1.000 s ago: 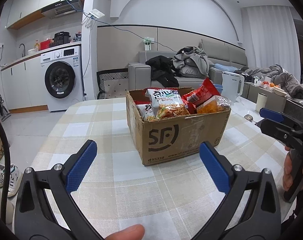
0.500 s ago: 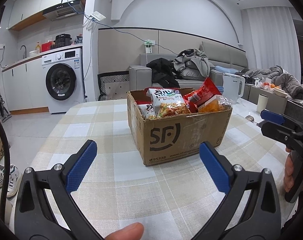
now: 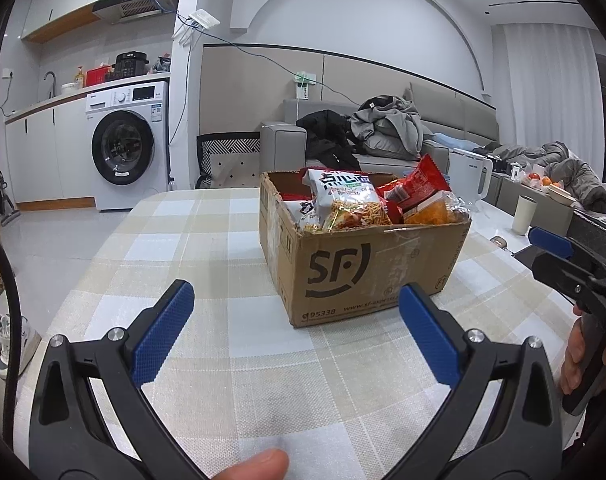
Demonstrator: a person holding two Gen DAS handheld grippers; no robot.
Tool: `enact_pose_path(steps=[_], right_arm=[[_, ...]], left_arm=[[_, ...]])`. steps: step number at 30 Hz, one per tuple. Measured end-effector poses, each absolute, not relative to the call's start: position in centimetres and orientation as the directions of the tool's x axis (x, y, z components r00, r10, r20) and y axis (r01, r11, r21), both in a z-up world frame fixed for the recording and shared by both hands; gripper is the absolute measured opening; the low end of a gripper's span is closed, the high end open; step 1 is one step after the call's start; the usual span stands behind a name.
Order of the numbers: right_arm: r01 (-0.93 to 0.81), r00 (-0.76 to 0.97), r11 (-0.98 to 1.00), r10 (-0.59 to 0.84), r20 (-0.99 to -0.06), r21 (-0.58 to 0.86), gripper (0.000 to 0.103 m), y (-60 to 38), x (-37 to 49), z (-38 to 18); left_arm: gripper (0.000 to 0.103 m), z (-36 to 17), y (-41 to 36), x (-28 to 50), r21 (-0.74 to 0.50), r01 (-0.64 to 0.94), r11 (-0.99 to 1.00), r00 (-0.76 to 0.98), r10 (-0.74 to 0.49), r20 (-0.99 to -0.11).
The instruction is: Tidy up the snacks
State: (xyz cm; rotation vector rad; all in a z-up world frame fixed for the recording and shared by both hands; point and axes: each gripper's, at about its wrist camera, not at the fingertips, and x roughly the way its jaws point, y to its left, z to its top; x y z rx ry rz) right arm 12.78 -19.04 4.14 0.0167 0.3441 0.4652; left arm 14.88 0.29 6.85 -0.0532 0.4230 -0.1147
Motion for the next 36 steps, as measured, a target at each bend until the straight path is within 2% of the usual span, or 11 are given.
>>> enact_pose_path(steps=[6, 12, 36], right_arm=[[-0.439, 0.839, 0.895, 0.441, -0.320, 0.084, 0.103, -18.9, 12.6, 4.1], [-0.439, 0.838, 0.895, 0.441, -0.320, 0.084, 0.103, -18.9, 12.6, 4.1], [-0.439, 0.839, 0.895, 0.441, -0.320, 0.082, 0.103, -18.8, 12.6, 4.1]], left_arm=[[0.102, 6.8, 0.3, 14.8, -0.074, 0.100, 0.992, 0.904, -0.122, -0.410], [0.102, 6.2, 0.2, 15.9, -0.069, 0.081, 0.994, 0.881, -0.104, -0.462], [0.102, 6.1, 0.6, 15.6, -0.071, 0.087, 0.994, 0.888, -0.110, -0.446]])
